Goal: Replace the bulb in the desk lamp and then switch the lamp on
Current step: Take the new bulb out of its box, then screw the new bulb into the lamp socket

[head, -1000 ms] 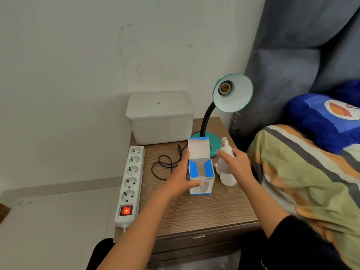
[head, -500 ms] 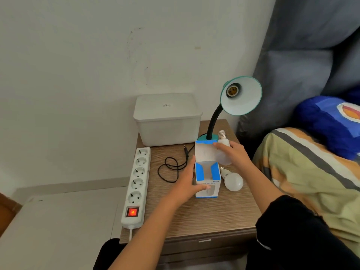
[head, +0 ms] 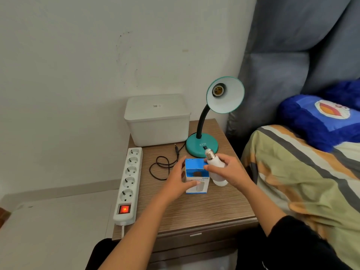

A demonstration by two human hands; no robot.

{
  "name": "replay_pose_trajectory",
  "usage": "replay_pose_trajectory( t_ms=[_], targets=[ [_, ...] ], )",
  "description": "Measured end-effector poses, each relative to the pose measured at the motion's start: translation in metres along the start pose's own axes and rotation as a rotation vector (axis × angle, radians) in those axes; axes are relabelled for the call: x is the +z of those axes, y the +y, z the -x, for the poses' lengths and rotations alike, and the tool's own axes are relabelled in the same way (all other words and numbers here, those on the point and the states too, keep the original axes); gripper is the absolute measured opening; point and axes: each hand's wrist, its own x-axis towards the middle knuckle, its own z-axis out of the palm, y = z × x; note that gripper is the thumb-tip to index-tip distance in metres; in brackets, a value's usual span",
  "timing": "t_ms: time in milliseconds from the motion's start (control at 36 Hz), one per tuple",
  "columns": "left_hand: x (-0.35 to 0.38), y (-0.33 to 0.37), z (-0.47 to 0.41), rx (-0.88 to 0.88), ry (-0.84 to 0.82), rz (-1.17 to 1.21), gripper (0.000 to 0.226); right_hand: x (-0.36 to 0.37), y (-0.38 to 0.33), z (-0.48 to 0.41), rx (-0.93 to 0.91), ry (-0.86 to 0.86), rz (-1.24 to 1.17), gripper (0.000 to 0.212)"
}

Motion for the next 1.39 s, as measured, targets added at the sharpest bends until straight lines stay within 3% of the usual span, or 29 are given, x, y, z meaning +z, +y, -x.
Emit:
replay_pose_trajectory(
  t_ms=[222, 444, 1056, 1389],
  targets=[
    [0.007, -0.007, 0.003, 0.117, 0.124, -0.17, 0.075, 0.012, 0.006, -0.002, -0.064, 0.128, 0.19, 0.034],
    [0.007, 0.0, 0.01, 0.084, 0.249, -0.074, 0.044, 0.023, 0.009, -0.001, -0.068, 0.187, 0.291, 0.036],
    [0.006, 0.01, 0.007, -0.034, 0.258, -0.024, 0.047, 0.021, 0.006, 0.001, 0.027, 0.165, 0.288, 0.039],
    [-0.02, 0.05, -0.014, 0.091, 0.245, -0.284, 0.045, -0.024, -0.034, -0.012, 0.045, 0.154, 0.182, 0.026]
  ],
)
